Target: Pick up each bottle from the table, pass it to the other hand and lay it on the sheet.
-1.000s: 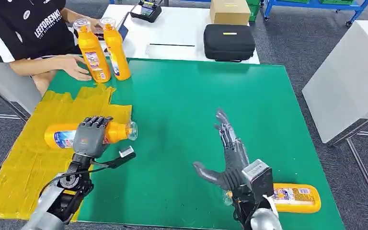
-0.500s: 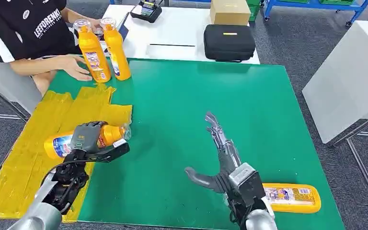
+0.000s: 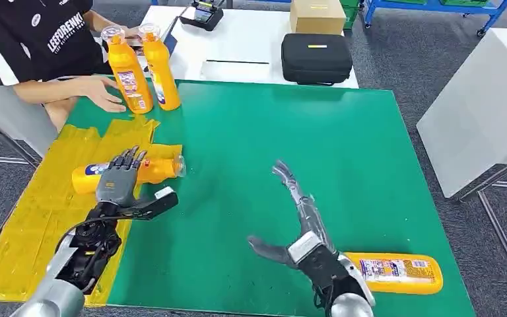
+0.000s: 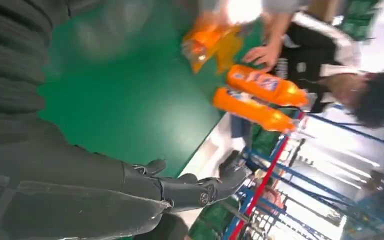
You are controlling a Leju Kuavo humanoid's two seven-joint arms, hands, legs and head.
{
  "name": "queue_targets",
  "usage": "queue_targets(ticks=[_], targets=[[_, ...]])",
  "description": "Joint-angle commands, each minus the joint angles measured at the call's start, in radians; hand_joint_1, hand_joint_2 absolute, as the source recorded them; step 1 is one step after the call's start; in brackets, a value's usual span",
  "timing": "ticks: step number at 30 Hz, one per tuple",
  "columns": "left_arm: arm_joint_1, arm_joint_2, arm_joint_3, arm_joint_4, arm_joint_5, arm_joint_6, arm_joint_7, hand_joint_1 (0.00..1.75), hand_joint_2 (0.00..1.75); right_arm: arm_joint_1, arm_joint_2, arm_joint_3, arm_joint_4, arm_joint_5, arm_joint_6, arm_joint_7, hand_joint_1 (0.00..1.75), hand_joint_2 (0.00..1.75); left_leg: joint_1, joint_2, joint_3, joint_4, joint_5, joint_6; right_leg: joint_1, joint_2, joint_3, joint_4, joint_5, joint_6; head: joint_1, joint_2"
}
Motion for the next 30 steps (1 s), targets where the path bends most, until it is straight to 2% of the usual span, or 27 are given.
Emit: queue_targets(ticks=[1,5,9,11,12,15,20,25,26,30], targets=[[0.037,0.002,-0.061,-0.122,-0.049,-0.034,0.063,0.00,1.75,0.068,-0.026,-0.042,-0.065,0.324,-0.005,0.115,0.00,1.75,0.000,0.000,0.003,0.000,-0.002,-0.002,0.001,-0.002,0.004,0.000,-0.002,-0.002,0.000,0.000],[0.065,-0.020,-0.072,-0.237,-0.074,-0.036,0.084,0.00,1.75,0.158,-0.080,-0.067,-0.122,0.521,0.039,0.194,0.00,1.75,0.001,-0.003,0.003,0.000,-0.002,-0.002,0.001,-0.005,0.004,0.000,-0.003,-0.002,0.000,0.000],[0.095,-0.025,-0.074,-0.328,-0.062,-0.070,0.089,0.00,1.75,0.200,-0.109,-0.070,-0.136,0.563,0.046,0.206,0.00,1.75,0.000,-0.002,0.001,0.000,-0.001,-0.001,0.001,-0.003,0.002,0.000,-0.002,-0.001,0.000,0.000],[0.135,-0.025,-0.075,-0.428,-0.002,-0.097,0.050,0.00,1.75,0.228,-0.172,-0.048,-0.151,0.625,0.077,0.232,0.00,1.75,0.000,-0.001,0.001,0.000,-0.002,-0.001,0.000,-0.002,0.002,0.000,-0.002,-0.001,0.000,0.000],[0.150,-0.023,-0.080,-0.469,0.013,-0.117,0.045,0.00,1.75,0.243,-0.205,-0.043,-0.158,0.633,0.080,0.235,0.00,1.75,0.000,-0.001,0.003,0.001,-0.004,-0.001,0.000,-0.002,0.004,0.000,-0.003,-0.002,0.000,0.000],[0.161,-0.022,-0.086,-0.507,0.028,-0.144,0.051,0.00,1.75,0.259,-0.227,-0.051,-0.162,0.625,0.070,0.238,0.00,1.75,0.000,-0.001,0.002,0.001,-0.003,-0.001,0.000,-0.003,0.003,0.000,-0.003,-0.001,0.000,0.000],[0.187,-0.026,-0.133,-0.596,0.112,-0.232,0.037,0.00,1.75,0.316,-0.358,-0.072,-0.193,0.575,0.089,0.253,0.00,1.75,-0.001,-0.002,0.001,0.001,-0.003,-0.001,0.000,-0.003,0.001,0.000,-0.002,-0.001,0.000,0.000],[0.162,-0.014,-0.187,-0.561,0.099,-0.275,0.083,0.00,1.75,0.422,-0.383,-0.143,-0.247,0.640,0.105,0.319,0.00,1.75,-0.002,-0.002,0.004,0.001,-0.005,-0.001,-0.001,-0.004,0.005,0.000,-0.005,-0.001,0.000,0.000],[0.156,-0.015,-0.194,-0.547,0.094,-0.283,0.088,0.00,0.00,0.435,-0.381,-0.153,-0.241,0.652,0.107,0.327,0.00,1.75,-0.002,-0.003,0.001,0.000,-0.003,0.000,-0.001,-0.004,0.002,0.000,-0.003,-0.001,0.000,0.000],[0.147,-0.027,-0.205,-0.527,0.097,-0.284,0.087,0.00,0.00,0.451,-0.365,-0.180,-0.229,0.675,0.109,0.339,0.00,1.75,-0.002,-0.003,0.004,0.000,-0.004,-0.001,-0.002,-0.004,0.005,-0.001,-0.005,0.001,0.000,0.000]])
